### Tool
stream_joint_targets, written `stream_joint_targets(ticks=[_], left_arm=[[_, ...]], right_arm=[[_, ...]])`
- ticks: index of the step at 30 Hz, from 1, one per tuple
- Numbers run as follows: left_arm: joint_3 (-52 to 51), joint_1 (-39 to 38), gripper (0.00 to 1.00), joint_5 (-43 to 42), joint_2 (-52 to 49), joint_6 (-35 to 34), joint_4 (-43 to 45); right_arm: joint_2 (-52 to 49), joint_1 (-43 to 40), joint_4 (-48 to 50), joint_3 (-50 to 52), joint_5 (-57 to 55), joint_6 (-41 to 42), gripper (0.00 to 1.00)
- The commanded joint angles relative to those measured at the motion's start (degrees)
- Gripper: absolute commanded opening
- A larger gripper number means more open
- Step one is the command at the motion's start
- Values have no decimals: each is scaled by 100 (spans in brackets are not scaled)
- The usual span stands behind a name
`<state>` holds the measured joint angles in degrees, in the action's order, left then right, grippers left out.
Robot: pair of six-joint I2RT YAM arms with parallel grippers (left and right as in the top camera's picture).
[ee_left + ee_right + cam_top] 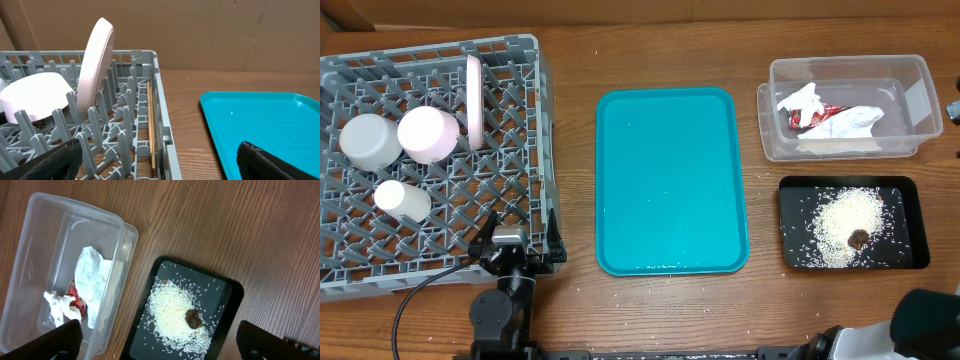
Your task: Sort waste into correct bins and load items into the dishwasher
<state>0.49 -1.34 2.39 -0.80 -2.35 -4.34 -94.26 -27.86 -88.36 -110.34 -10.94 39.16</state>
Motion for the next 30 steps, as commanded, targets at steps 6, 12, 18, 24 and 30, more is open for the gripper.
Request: stream_joint_targets(ticks=[6,12,18,24,30], left_arm=[[-22,42,100,-35,55,107,7],[-22,42,100,-33,55,109,9],[-22,42,100,-35,55,109,9],[-22,42,100,-33,55,109,7],[-22,42,100,-33,55,107,9]], right_arm=[[1620,431,590,125,7,-24,100],[3130,1390,2057,1580,22,-358,100],[4800,2085,3484,3797,455,-664,100],[6341,2271,4538,5818,901,-664,100],[7600,2271,5392,7438,1414,-664,100]])
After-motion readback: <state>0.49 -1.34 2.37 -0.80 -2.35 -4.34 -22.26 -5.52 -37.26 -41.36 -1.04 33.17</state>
